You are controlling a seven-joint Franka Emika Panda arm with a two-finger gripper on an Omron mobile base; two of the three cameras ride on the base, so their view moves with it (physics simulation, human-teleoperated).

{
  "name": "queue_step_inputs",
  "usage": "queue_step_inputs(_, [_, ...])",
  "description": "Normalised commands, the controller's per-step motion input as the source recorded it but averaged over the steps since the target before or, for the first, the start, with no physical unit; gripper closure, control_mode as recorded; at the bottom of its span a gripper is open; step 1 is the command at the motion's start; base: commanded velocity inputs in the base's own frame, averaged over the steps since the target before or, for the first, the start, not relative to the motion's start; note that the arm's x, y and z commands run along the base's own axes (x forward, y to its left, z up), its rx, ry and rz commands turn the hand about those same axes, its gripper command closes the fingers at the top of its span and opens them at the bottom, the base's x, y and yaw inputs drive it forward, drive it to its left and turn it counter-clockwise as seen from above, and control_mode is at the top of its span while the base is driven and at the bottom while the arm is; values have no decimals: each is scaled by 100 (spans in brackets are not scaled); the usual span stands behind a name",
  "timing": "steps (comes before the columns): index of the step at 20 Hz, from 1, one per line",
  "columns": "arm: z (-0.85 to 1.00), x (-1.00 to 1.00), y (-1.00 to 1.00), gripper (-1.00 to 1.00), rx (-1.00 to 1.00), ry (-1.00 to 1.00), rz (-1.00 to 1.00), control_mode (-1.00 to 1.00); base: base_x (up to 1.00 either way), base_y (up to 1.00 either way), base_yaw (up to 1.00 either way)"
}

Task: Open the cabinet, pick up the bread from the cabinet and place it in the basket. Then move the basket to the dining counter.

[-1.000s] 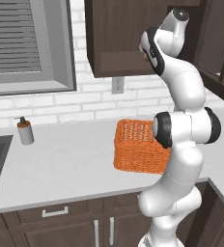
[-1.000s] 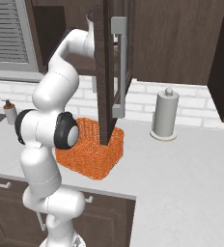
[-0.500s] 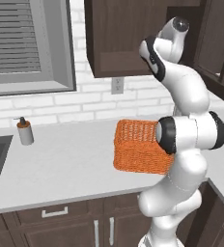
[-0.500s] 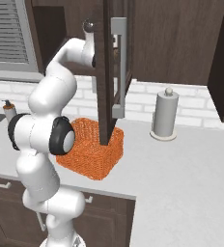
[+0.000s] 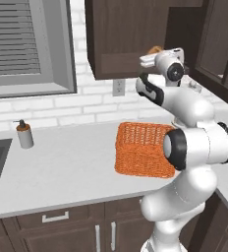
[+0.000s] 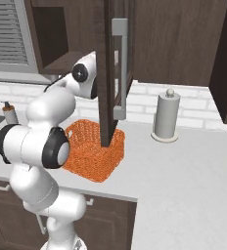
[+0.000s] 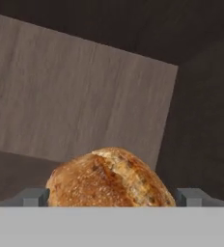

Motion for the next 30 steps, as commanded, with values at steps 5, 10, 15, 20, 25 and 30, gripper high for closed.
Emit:
queue_step_inputs(5, [20, 0, 40, 100, 1, 38, 2, -100, 0, 0, 0])
queue_step_inputs(10, [66, -9, 39, 100, 0, 49, 2, -100, 0, 0, 0])
queue_step_inputs(15, [69, -44, 46, 100, 0, 56, 1, -100, 0, 0, 0])
queue_step_inputs(20, [9, -96, 39, 100, 1, 38, 0, -100, 0, 0, 0])
queue_step_inputs(25, [-1, -100, 29, 100, 2, 29, 0, -100, 0, 0, 0])
queue_step_inputs(30, [-27, -100, 16, 100, 3, 20, 0, -100, 0, 0, 0])
